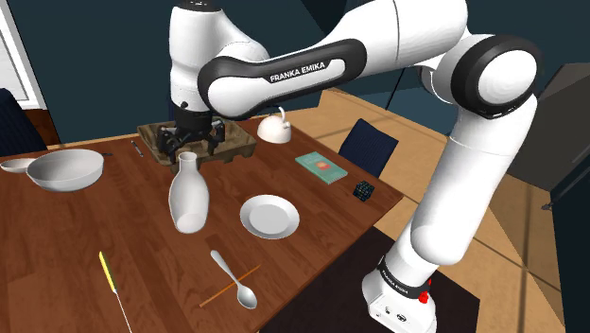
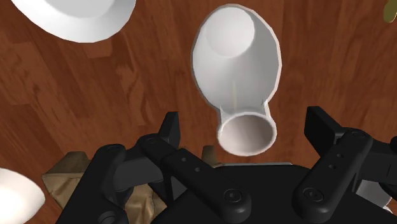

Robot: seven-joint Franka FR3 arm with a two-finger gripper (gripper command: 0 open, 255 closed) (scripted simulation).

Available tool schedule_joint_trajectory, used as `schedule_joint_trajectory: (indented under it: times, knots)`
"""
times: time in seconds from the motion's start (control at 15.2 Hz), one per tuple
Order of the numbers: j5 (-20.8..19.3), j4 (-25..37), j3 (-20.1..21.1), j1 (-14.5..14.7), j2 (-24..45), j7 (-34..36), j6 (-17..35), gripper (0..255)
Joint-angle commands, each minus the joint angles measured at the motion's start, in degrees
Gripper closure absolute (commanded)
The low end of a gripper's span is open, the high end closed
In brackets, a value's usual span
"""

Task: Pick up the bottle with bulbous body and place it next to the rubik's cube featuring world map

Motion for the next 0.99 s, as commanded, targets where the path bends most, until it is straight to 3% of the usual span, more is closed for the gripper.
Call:
schedule_joint_trajectory:
  times: [0.0, 0.4, 0.92]
  knots:
    - [-1.13, 0.42, -0.08, 0.40, 1.60, 1.03, 0.92, 0]
    - [-3.01, -1.07, -0.66, 0.58, 3.91, 2.22, 4.28, 0]
    - [-3.01, -1.07, -0.66, 0.59, 3.91, 2.22, 4.27, 0]
